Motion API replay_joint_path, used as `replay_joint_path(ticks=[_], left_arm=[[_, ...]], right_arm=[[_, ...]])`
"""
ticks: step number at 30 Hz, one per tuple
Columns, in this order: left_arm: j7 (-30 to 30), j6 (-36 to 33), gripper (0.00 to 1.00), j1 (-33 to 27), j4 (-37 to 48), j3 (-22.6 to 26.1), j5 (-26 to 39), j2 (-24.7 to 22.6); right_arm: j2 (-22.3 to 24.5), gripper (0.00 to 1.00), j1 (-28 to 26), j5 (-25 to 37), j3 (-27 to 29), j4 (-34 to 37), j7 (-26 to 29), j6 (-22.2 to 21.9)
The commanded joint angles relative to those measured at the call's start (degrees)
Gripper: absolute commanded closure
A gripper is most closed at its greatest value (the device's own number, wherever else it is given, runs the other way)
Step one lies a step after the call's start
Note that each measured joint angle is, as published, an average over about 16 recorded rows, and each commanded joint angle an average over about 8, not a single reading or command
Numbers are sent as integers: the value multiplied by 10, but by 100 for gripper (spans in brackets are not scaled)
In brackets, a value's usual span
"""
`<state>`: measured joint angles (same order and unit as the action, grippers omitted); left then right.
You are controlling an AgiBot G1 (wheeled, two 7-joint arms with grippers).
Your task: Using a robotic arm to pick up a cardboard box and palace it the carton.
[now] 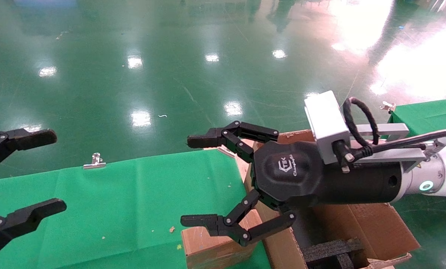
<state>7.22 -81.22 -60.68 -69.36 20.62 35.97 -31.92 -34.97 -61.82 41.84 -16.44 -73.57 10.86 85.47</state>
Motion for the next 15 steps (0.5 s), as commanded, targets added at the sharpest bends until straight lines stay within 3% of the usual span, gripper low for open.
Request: replay_joint_path(ticks=[1, 15], left_arm=[[0, 0, 0, 0, 0, 0, 0, 0], [0, 0, 0, 0, 0, 0, 0, 0]], right_arm=[[0, 0, 0, 0, 0, 0, 0, 0], [0, 0, 0, 0, 0, 0, 0, 0]])
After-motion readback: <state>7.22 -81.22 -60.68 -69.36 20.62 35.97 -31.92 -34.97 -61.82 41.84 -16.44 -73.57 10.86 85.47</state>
